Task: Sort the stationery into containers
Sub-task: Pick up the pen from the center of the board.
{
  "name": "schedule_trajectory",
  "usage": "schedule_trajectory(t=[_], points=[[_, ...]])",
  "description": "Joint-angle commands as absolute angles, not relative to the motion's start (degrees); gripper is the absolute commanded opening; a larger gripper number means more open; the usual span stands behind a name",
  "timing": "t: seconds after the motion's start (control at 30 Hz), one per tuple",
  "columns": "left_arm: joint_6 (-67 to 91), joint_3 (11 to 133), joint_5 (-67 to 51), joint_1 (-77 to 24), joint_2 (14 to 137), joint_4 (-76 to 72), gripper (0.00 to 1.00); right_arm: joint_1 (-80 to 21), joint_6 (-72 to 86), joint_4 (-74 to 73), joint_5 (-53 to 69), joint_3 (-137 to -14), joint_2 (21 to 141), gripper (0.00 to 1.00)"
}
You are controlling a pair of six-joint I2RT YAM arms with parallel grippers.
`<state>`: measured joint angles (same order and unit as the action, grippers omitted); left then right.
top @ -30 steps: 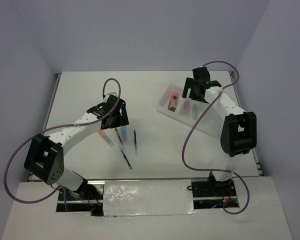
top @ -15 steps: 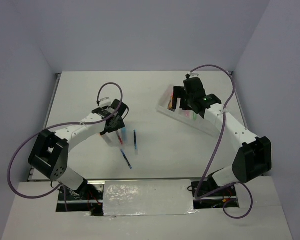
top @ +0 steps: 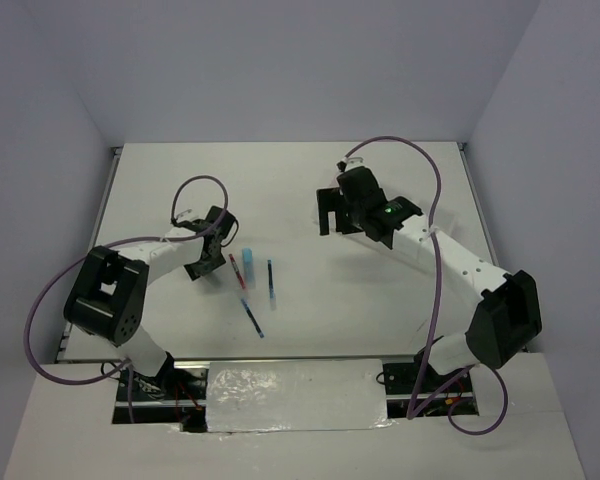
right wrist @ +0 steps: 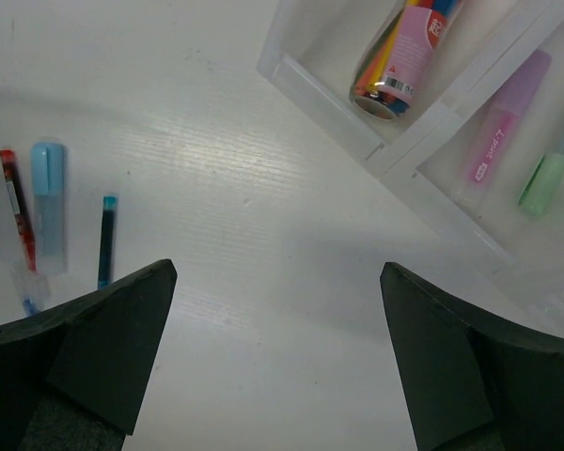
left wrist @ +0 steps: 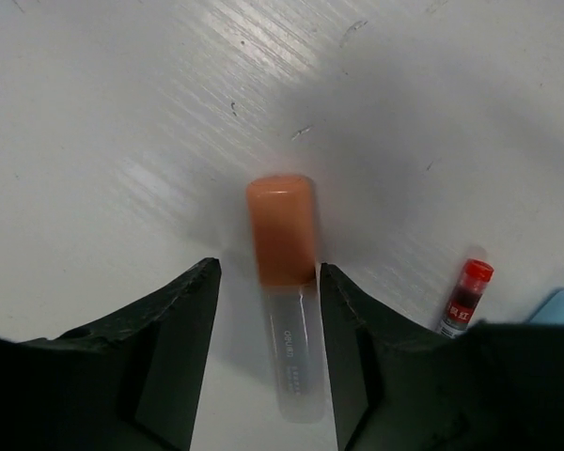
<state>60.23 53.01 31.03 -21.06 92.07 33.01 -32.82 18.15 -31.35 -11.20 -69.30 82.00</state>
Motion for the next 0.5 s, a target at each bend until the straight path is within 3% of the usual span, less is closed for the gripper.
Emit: schedule_trajectory(t=[0.0, 0.07, 0.27, 0.3, 0.47], points=[[60.47, 51.51, 29.8, -20.92, 93.42, 29.8, 0.58, -33.75, 17.58, -31.2, -11.95, -71.1, 82.7, 0.97], [60.3, 50.63, 29.36, -20.83, 94.74, 28.92, 0.51, -34.45, 17.58, -31.03, -11.43, -71.19, 82.36, 0.97], [59.94, 48.61, 28.74, -20.57, 92.39, 27.86, 0.16, -36.73, 15.91, -24.01, -0.57, -67.16, 77.98, 0.97], [59.94, 48.52, 28.83, -20.57, 91.42, 27.95, 0.03, -37.26, 15.73, -22.43, 2.26, -66.19, 77.18, 0.97], [60.47, 48.25, 29.26, -24.95, 75.47, 29.71, 0.0, -39.89, 22.56, 5.13, 22.92, -51.18, 70.15, 0.97]])
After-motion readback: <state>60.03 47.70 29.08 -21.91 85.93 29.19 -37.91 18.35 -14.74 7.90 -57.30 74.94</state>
